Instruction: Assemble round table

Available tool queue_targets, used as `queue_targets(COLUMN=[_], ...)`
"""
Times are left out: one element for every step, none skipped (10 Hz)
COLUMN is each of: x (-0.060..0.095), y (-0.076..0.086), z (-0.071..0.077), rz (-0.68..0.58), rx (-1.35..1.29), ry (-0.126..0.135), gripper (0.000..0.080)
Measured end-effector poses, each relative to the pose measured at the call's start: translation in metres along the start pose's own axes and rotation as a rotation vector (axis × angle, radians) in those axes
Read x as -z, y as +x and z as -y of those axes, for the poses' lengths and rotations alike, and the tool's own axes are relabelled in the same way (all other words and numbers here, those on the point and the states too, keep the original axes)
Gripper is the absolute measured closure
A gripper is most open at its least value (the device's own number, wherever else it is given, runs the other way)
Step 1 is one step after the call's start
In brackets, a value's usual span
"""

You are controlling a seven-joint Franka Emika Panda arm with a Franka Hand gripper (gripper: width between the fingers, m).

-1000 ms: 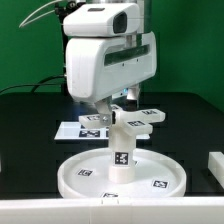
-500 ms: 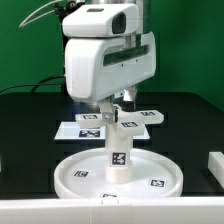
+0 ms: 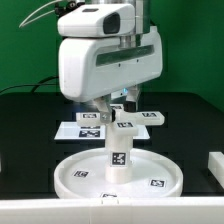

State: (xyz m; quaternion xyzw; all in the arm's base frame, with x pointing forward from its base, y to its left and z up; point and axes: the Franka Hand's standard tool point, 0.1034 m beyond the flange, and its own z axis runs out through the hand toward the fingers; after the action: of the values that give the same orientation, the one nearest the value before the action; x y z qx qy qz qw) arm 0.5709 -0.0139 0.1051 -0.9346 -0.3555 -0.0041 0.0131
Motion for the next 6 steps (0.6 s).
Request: queue_targets(x=[0.0001,0.0002,0.0002,0.0003,0.0003,0.0004], y=[-0.0002,-0.0003,-0.0003,-0.0002,-0.0002,0.0001], z=[-0.0004,-0.0005,-0.0005,-0.0006,-0.0006,-0.0005], rz=[-0.001,-0.003,-0.004,-0.004,-0.005,-0.005], rx=[-0.099,-0.189,-0.277,-0.359,-0.415,-0.492], ry=[-0.002,-0.003,-0.003,-0.003,-0.003,-0.003], gripper=[0.0371,0.037,0.037,0.037,0.037,0.037])
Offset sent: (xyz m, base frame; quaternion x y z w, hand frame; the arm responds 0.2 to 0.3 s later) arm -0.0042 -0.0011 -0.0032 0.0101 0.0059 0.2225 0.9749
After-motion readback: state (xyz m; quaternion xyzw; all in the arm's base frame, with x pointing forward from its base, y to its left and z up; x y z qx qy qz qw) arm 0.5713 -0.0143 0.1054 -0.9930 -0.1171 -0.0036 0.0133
